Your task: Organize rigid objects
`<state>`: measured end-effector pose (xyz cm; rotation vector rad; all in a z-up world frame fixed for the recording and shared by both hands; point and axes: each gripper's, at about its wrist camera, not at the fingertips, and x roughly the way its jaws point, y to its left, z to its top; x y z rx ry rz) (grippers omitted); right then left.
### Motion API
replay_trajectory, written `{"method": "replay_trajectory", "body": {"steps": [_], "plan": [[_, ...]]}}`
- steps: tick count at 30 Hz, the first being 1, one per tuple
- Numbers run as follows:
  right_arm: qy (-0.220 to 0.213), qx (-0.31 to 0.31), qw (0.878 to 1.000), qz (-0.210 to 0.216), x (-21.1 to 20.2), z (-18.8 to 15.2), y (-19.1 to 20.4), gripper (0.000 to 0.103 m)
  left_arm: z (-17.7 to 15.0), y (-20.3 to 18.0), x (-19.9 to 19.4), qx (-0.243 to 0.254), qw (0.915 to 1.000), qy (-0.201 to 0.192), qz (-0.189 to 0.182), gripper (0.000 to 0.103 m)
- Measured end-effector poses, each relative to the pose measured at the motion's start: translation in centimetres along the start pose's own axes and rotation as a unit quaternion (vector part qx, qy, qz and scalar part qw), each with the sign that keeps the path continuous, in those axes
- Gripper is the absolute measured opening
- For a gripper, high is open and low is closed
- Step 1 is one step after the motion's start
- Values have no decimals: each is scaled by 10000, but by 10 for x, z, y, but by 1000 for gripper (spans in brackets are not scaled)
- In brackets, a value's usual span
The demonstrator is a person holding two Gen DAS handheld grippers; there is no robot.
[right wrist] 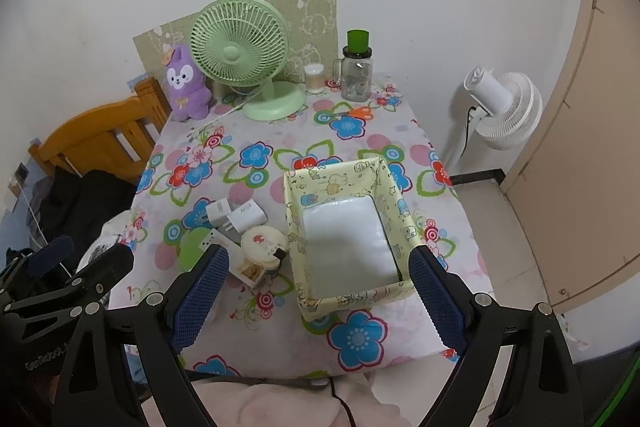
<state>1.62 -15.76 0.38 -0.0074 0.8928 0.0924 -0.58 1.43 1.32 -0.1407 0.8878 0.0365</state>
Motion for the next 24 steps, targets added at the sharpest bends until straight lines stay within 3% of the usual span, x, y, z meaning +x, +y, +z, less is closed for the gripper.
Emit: {"method": "replay_trajectory", "body": {"steps": [16, 24], "plan": [[-163, -216, 9992, -286, 5, 8, 4, 93, 8, -10, 6, 356, 9994, -11, -23, 97], [-174, -350, 9989, -277, 8, 17, 6, 93, 13, -3, 15, 249, 9996, 72, -69, 97]]}}
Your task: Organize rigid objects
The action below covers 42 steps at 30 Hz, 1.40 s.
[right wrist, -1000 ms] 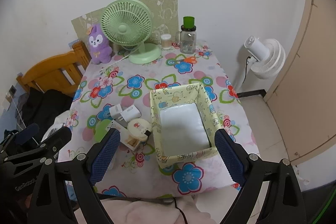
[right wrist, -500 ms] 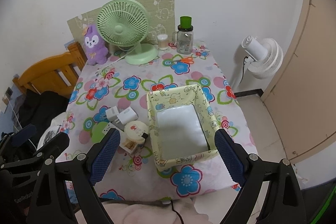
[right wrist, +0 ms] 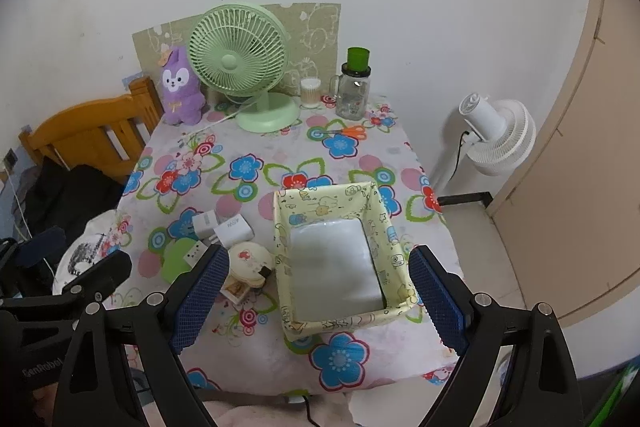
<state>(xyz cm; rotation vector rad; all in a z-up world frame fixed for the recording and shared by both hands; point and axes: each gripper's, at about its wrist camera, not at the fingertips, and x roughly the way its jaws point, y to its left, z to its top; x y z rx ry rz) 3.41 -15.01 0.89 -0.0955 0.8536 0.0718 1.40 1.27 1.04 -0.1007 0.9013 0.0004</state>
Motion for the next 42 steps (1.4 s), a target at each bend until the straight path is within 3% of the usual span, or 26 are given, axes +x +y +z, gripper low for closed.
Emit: {"method": "replay_trajectory", "body": {"steps": [18, 28, 42], "plan": [[96, -33, 9995, 309, 29, 1, 31, 93, -4, 35, 30, 88, 9993, 301, -201, 97], [300, 294, 9989, 213, 64, -18, 50, 93, -25, 71, 71, 48, 9961, 829, -302, 95], [546, 181, 9982, 156, 104, -55, 92, 91, -68, 76, 126, 538, 9873, 1451, -364, 95]]}}
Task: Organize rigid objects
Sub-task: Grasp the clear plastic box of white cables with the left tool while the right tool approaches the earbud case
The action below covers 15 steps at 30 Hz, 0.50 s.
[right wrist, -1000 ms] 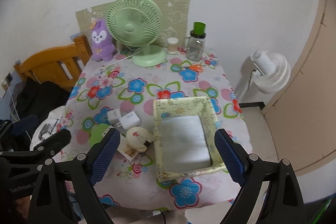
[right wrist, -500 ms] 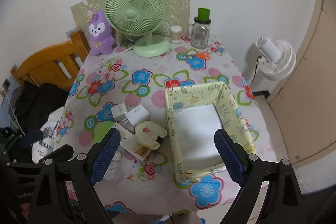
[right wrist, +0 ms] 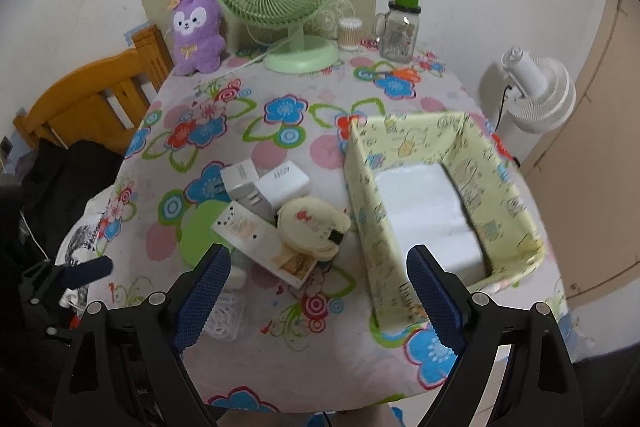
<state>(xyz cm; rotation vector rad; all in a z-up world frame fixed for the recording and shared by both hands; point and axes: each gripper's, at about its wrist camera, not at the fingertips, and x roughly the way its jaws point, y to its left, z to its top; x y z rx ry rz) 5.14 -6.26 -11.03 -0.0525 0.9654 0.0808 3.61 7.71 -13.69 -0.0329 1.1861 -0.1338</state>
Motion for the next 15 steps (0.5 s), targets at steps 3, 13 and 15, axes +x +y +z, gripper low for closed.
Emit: {"method": "replay_trajectory", "body": {"steps": [3, 13, 15], "plan": [[90, 22, 10000, 2, 10, -9, 4, 91, -3, -1, 13, 98, 9999, 83, 3, 95], [255, -125, 9996, -54, 40, -33, 14, 90, -14, -5, 51, 230, 9994, 263, 26, 94], [305, -132, 9994, -72, 46, -37, 15, 90, -16, -5, 58, 186, 9993, 332, -32, 94]]}}
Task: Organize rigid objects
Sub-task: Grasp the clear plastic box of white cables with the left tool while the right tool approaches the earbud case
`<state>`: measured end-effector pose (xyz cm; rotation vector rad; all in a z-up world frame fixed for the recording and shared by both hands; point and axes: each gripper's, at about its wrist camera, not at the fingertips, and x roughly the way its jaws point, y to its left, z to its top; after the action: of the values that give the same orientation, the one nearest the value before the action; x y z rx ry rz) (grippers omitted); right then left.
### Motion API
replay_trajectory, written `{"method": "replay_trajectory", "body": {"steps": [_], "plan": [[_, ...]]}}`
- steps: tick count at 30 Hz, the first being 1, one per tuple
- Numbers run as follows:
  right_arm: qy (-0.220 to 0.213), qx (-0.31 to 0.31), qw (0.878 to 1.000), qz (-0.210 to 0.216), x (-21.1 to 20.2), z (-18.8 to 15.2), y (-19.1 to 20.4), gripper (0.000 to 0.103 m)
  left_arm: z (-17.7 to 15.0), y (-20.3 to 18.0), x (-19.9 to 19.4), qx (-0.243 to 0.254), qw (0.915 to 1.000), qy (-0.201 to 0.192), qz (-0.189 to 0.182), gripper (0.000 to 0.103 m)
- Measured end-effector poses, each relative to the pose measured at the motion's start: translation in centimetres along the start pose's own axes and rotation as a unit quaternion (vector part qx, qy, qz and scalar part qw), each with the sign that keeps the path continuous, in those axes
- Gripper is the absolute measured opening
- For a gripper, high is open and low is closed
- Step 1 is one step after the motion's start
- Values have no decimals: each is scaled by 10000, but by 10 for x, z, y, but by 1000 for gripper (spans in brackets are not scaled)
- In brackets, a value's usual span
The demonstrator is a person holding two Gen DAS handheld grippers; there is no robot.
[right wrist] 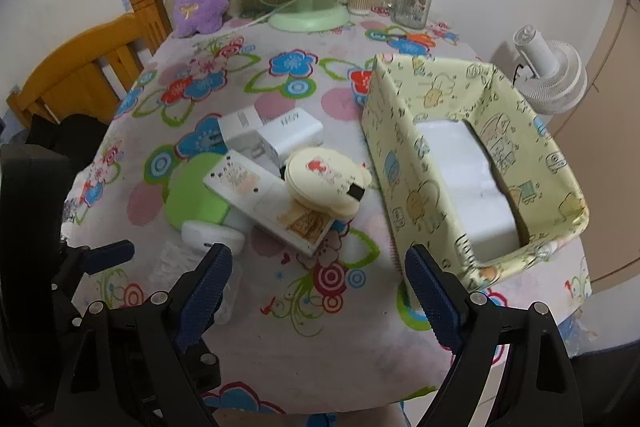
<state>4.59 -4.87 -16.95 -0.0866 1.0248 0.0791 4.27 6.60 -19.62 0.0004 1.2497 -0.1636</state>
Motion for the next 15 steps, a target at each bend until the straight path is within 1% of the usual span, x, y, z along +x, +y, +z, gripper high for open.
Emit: {"method": "replay_trajectory", "body": {"steps": [3, 8, 13, 15], "plan": [[40, -20, 10000, -54, 6, -3, 0, 90, -1, -1, 8, 23, 10000, 28, -51, 94], [36, -120, 9998, -165, 8, -5, 1, 90, 0, -5, 13, 122, 9999, 10, -3, 93], [68, -37, 9996, -286, 11, -6, -4, 90, 3, -4, 20, 101, 9999, 73, 62, 87], [89, 4, 9993, -358, 12, -6, -5, 90, 3, -3, 19, 121, 9999, 34, 35, 87]]}}
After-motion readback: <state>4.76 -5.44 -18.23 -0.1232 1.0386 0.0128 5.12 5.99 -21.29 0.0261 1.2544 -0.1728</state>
